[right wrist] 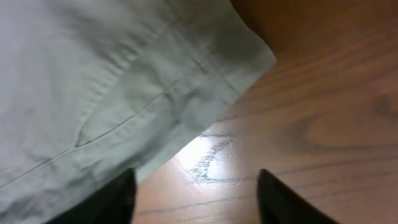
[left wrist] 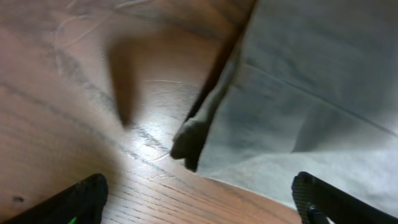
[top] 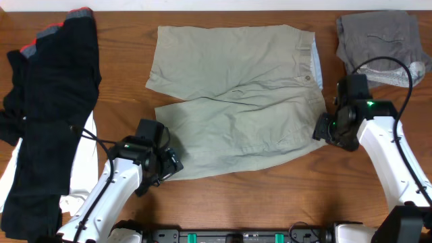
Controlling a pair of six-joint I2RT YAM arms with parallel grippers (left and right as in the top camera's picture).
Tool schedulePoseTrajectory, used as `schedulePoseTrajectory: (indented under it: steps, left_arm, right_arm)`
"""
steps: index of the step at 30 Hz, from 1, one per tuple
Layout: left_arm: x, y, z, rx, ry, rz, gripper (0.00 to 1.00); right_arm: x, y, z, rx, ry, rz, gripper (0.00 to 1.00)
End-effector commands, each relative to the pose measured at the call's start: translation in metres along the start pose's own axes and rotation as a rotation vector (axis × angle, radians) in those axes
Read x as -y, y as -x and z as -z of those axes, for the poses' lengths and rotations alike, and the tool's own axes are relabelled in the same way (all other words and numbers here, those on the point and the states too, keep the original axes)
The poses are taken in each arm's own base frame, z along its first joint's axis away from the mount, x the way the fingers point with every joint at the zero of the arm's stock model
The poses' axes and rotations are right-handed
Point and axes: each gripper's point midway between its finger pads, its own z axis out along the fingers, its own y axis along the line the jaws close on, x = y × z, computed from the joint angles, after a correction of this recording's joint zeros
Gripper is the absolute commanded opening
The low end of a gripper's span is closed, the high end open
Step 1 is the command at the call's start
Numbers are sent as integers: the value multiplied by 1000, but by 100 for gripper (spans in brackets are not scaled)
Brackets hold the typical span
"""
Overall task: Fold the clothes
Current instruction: 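Move both grippers to the bottom leg hems and grasp them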
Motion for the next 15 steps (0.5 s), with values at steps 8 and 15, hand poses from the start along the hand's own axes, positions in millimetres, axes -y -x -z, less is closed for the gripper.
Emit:
schedulePoseTrajectory:
  steps: [8,15]
  left_arm:
    - [-11,11,-2,89,38,710,84]
    - [4,18,-2,83,-36,744,79]
  right_arm:
    - [31,-12,-28,111,-182,-605,50]
    - [29,-23,-48,101,-155,-605,50]
